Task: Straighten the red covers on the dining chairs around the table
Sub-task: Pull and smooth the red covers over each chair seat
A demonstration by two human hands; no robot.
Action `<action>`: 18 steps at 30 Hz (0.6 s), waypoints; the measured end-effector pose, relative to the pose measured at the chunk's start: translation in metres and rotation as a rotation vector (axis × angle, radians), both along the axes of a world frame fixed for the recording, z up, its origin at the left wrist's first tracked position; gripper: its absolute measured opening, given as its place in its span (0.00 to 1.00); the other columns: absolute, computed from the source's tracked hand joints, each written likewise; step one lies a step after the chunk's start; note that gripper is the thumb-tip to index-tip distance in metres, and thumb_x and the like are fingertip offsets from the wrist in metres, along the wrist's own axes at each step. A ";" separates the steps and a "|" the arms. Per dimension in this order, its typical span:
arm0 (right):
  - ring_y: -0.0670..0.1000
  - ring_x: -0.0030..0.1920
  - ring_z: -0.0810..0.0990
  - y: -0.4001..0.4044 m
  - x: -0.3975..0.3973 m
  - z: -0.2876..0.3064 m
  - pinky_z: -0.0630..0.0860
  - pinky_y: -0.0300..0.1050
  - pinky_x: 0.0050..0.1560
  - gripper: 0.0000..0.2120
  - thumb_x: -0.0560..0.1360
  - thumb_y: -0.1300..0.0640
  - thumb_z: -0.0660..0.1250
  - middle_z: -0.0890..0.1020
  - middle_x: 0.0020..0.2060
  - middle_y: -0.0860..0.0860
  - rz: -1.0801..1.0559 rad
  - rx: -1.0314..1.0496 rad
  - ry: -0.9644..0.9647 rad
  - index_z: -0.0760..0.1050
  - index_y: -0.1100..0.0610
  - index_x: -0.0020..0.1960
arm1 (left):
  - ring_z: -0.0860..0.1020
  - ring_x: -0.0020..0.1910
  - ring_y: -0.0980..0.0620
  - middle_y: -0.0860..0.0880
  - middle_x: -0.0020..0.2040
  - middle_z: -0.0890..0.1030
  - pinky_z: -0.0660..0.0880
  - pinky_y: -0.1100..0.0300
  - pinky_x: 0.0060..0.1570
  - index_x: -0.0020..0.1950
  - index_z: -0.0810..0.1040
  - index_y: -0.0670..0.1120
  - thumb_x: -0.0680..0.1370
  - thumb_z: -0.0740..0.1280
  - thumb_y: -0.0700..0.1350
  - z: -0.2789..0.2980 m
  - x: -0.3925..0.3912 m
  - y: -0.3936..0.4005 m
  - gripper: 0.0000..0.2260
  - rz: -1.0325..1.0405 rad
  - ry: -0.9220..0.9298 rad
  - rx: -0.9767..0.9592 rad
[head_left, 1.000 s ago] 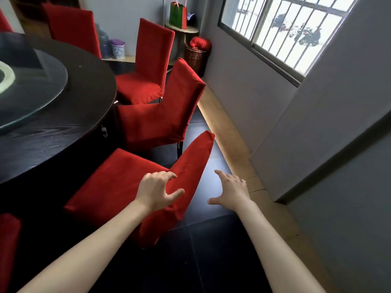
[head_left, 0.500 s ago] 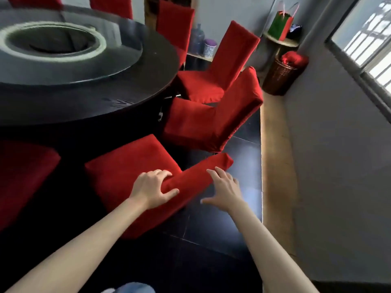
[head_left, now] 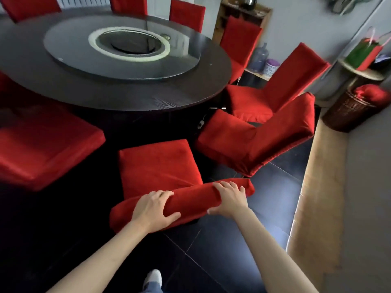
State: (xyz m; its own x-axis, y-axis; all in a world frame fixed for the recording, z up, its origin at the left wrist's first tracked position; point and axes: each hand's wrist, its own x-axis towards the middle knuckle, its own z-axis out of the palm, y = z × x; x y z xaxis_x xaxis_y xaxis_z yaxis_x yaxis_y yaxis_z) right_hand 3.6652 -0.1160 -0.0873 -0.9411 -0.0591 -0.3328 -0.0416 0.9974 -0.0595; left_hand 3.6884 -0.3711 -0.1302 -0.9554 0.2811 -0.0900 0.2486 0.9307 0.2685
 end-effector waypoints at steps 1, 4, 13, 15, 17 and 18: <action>0.57 0.74 0.59 0.002 -0.003 -0.001 0.52 0.65 0.72 0.46 0.63 0.33 0.73 0.64 0.74 0.50 0.019 0.016 -0.016 0.58 0.45 0.76 | 0.74 0.60 0.55 0.56 0.64 0.76 0.70 0.59 0.60 0.70 0.68 0.55 0.69 0.55 0.74 -0.001 0.000 0.001 0.35 0.007 0.001 -0.001; 0.57 0.75 0.57 0.008 -0.008 -0.007 0.50 0.66 0.72 0.47 0.63 0.31 0.71 0.63 0.75 0.50 0.080 0.039 -0.062 0.58 0.46 0.76 | 0.74 0.59 0.56 0.57 0.62 0.76 0.69 0.59 0.61 0.69 0.68 0.55 0.69 0.53 0.75 -0.003 0.004 0.001 0.36 0.057 0.006 -0.014; 0.59 0.76 0.53 0.018 -0.027 -0.025 0.48 0.71 0.70 0.51 0.62 0.29 0.71 0.60 0.75 0.53 0.178 0.019 -0.077 0.56 0.47 0.76 | 0.75 0.59 0.52 0.53 0.62 0.78 0.68 0.56 0.62 0.69 0.70 0.51 0.65 0.47 0.78 0.001 0.009 0.008 0.43 0.216 -0.006 -0.155; 0.58 0.76 0.52 0.021 -0.026 -0.030 0.46 0.71 0.70 0.49 0.63 0.30 0.71 0.59 0.76 0.53 0.199 0.000 -0.037 0.57 0.47 0.76 | 0.76 0.58 0.52 0.53 0.60 0.78 0.69 0.56 0.61 0.67 0.72 0.51 0.64 0.46 0.78 -0.001 0.010 0.010 0.45 0.236 0.015 -0.175; 0.56 0.76 0.53 0.022 -0.024 -0.034 0.45 0.71 0.70 0.47 0.63 0.30 0.70 0.60 0.75 0.51 0.233 -0.004 0.014 0.59 0.47 0.75 | 0.77 0.57 0.52 0.54 0.59 0.79 0.69 0.56 0.60 0.66 0.73 0.51 0.63 0.46 0.78 -0.003 0.010 0.010 0.44 0.246 0.028 -0.189; 0.56 0.76 0.54 0.023 -0.024 -0.036 0.45 0.72 0.70 0.46 0.64 0.30 0.70 0.62 0.75 0.51 0.248 -0.001 0.027 0.59 0.47 0.75 | 0.77 0.57 0.52 0.54 0.58 0.79 0.70 0.56 0.60 0.66 0.73 0.51 0.63 0.47 0.78 -0.004 0.009 0.010 0.44 0.256 0.025 -0.194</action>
State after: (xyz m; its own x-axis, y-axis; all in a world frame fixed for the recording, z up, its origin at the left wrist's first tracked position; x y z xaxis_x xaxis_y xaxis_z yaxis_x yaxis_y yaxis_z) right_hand 3.6417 -0.0934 -0.1231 -0.9065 -0.2894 -0.3073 -0.2863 0.9565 -0.0563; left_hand 3.6969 -0.3615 -0.1343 -0.9955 0.0113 -0.0940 0.0042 0.9971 0.0762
